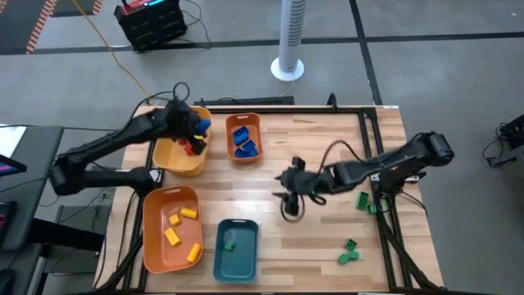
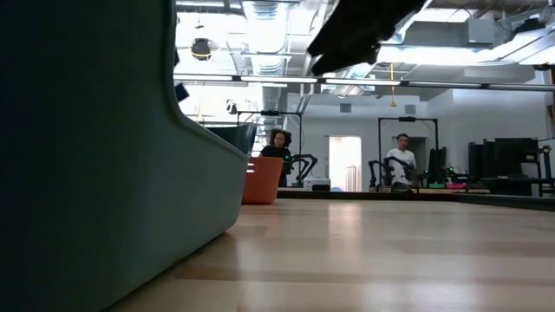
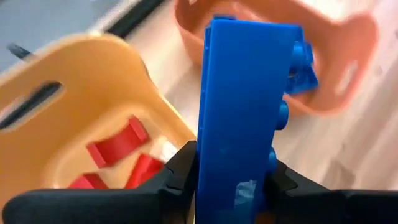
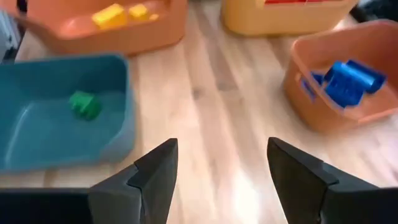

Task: Sort blocks
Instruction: Put the blue game piece into the top orange bin, then put the green game piece into the blue bin

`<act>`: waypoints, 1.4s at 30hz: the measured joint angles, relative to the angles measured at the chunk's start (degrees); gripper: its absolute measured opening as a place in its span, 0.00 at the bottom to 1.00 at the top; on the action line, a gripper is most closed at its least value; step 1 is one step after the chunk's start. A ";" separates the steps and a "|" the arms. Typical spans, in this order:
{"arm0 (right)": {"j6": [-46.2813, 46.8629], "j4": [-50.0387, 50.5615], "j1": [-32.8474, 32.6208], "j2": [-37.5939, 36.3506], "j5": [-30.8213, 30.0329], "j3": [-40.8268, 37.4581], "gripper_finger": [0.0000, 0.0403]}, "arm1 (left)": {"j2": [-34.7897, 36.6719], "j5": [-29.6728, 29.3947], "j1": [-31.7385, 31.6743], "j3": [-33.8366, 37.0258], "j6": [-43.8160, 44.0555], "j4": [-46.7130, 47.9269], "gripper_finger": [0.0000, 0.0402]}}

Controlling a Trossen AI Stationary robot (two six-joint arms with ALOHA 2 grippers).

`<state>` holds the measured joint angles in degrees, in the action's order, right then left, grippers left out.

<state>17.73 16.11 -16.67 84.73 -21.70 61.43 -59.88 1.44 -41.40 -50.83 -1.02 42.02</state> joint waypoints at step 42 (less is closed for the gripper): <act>60.88 38.42 -30.79 -0.12 -12.97 -0.04 0.63 | -40.22 4.09 13.03 -24.76 -9.34 -1.63 0.56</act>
<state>78.61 54.53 -47.46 84.61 -34.66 61.39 -100.11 5.53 -28.37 -75.58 -10.36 40.40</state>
